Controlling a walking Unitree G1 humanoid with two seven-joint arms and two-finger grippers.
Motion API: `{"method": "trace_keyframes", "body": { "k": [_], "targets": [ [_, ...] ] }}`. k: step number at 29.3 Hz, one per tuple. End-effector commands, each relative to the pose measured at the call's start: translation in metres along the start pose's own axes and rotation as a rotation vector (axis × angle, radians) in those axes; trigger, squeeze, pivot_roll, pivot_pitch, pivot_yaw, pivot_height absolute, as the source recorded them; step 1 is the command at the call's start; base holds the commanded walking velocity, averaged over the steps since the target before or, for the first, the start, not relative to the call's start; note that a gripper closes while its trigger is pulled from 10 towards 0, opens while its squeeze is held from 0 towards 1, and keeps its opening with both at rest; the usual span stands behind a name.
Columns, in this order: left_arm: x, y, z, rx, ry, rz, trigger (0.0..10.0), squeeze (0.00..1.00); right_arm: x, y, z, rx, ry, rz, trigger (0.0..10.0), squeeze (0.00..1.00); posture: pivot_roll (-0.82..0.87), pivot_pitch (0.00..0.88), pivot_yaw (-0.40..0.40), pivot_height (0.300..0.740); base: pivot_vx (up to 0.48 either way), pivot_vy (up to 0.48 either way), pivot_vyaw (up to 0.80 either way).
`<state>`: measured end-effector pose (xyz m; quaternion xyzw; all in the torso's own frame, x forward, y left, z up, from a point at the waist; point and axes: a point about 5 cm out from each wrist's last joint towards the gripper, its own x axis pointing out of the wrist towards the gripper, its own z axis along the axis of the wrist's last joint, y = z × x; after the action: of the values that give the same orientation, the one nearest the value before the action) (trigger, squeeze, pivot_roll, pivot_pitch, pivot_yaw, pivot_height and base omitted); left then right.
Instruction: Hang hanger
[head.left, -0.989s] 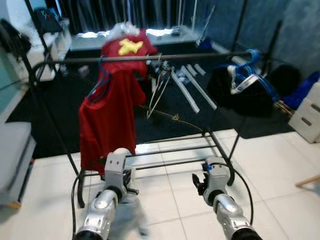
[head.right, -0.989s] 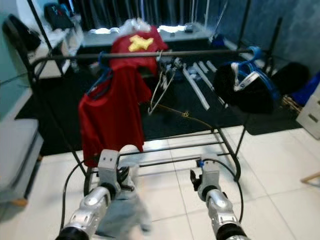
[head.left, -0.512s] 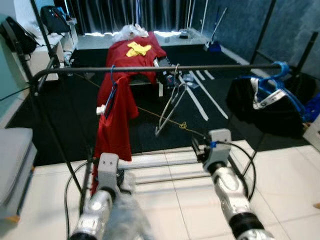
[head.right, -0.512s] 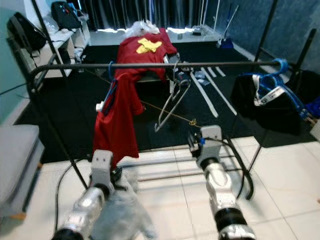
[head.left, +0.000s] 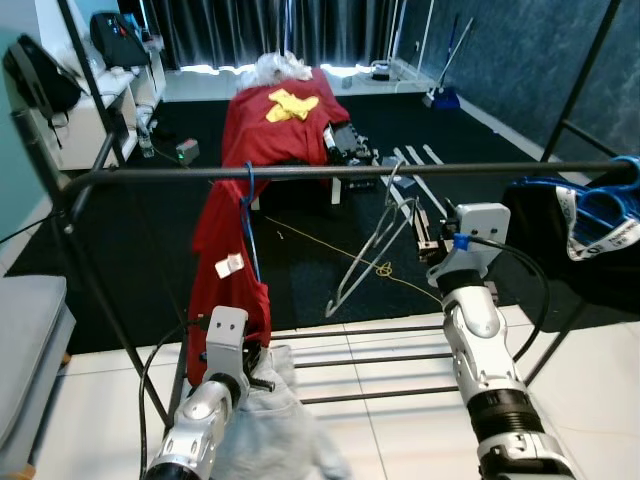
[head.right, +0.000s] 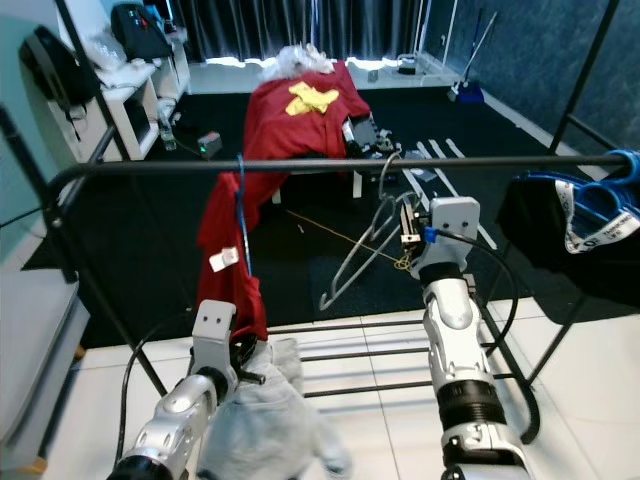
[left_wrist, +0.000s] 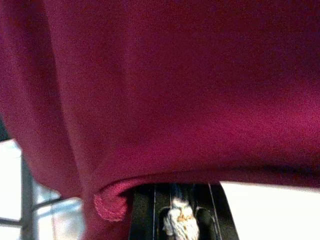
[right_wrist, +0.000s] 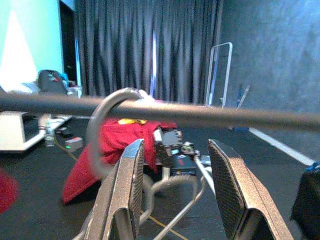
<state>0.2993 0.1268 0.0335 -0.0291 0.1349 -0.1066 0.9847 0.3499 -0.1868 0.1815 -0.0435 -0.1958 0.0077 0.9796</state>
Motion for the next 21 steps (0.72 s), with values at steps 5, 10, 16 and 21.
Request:
{"method": "trace_keyframes", "body": {
  "k": [5,10,16,21],
  "targets": [
    [-0.001,0.003,0.004,0.010,-0.027,0.005,10.0,0.00,0.008,0.010,0.016,-0.030,-0.049,0.003,10.0,0.00,-0.03,0.010,-0.024,0.740,0.083,0.000,0.00],
    [-0.003,0.005,0.003,0.020,-0.024,0.007,10.0,0.00,0.006,0.014,0.007,0.004,0.019,0.003,10.0,0.00,-0.02,0.012,-0.021,0.740,0.000,0.000,0.00],
    [-0.003,0.005,0.003,0.021,-0.023,0.007,10.0,0.00,0.005,0.014,0.005,0.006,0.034,0.000,10.0,0.00,-0.02,0.012,-0.021,0.740,0.000,0.000,0.00],
    [-0.002,0.005,0.003,0.026,-0.021,-0.002,10.0,0.00,0.002,0.014,-0.002,-0.012,0.093,-0.039,10.0,0.00,-0.02,0.013,-0.020,0.740,0.000,0.000,0.00]
  ]
}}
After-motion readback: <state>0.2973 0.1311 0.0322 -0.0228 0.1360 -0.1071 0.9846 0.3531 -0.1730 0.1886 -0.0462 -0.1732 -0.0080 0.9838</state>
